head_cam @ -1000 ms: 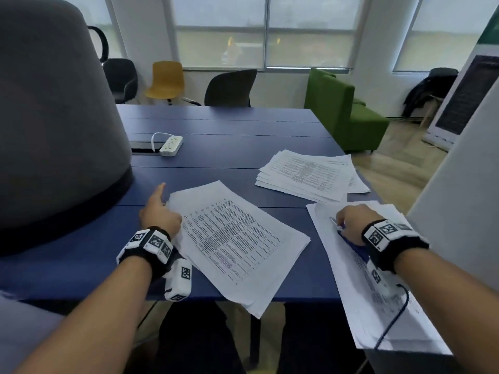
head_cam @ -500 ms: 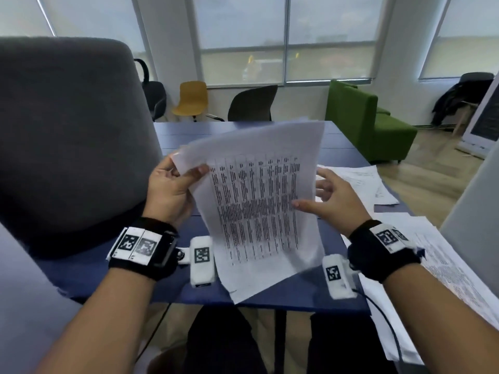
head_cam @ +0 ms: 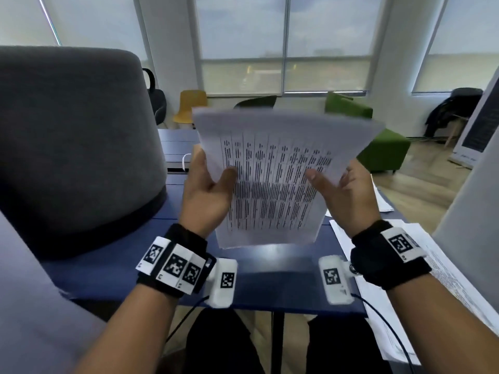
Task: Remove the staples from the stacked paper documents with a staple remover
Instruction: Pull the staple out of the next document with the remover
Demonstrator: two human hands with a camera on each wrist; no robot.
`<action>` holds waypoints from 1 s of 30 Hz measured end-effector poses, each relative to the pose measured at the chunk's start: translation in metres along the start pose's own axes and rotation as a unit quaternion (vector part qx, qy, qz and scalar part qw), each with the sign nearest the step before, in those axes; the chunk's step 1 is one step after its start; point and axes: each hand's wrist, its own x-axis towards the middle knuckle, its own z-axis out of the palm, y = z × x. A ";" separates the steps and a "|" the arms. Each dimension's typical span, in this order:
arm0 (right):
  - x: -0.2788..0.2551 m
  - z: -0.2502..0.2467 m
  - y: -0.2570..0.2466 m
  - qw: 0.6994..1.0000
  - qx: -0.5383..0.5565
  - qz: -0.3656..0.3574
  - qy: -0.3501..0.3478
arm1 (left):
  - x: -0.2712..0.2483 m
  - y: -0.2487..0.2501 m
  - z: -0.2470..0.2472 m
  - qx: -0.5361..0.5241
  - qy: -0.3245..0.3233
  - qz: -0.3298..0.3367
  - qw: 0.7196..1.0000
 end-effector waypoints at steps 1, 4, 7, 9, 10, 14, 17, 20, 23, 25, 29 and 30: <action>-0.003 0.000 0.004 1.000 -0.007 0.013 -0.002 | -0.004 -0.004 0.002 0.003 -0.002 -0.005 1.000; -0.012 0.000 0.020 0.998 -0.001 0.056 0.003 | -0.014 -0.019 0.009 0.019 0.009 -0.044 0.999; -0.017 0.005 0.026 0.995 -0.037 0.084 0.027 | -0.022 -0.028 0.015 0.062 0.030 -0.048 0.996; -0.017 0.010 0.020 0.995 -0.065 0.061 0.040 | -0.023 -0.026 0.021 0.085 0.047 -0.034 0.995; -0.016 0.012 0.017 0.995 -0.079 0.041 0.052 | -0.022 -0.024 0.024 0.092 0.058 -0.026 0.994; -0.020 0.018 0.020 0.995 -0.041 0.037 0.079 | -0.028 -0.026 0.030 0.099 0.112 -0.025 0.988; -0.038 0.019 0.038 0.994 -0.078 0.060 0.054 | -0.044 -0.038 0.035 0.106 0.086 -0.072 0.988; -0.044 0.014 0.042 0.995 -0.074 0.048 0.048 | -0.053 -0.042 0.036 0.105 0.073 -0.084 0.988; -0.046 0.008 0.042 0.997 -0.067 0.042 0.025 | -0.058 -0.039 0.037 0.094 0.072 -0.091 0.989; -0.047 0.007 0.042 0.995 -0.074 0.056 0.024 | -0.060 -0.041 0.034 0.109 0.063 -0.109 0.986; -0.043 -0.008 0.038 0.991 -0.077 0.105 0.012 | -0.046 -0.050 0.011 0.138 -0.039 -0.163 0.976; -0.043 -0.013 0.039 0.988 -0.077 0.134 -0.009 | -0.041 -0.050 0.003 0.113 -0.075 -0.189 0.972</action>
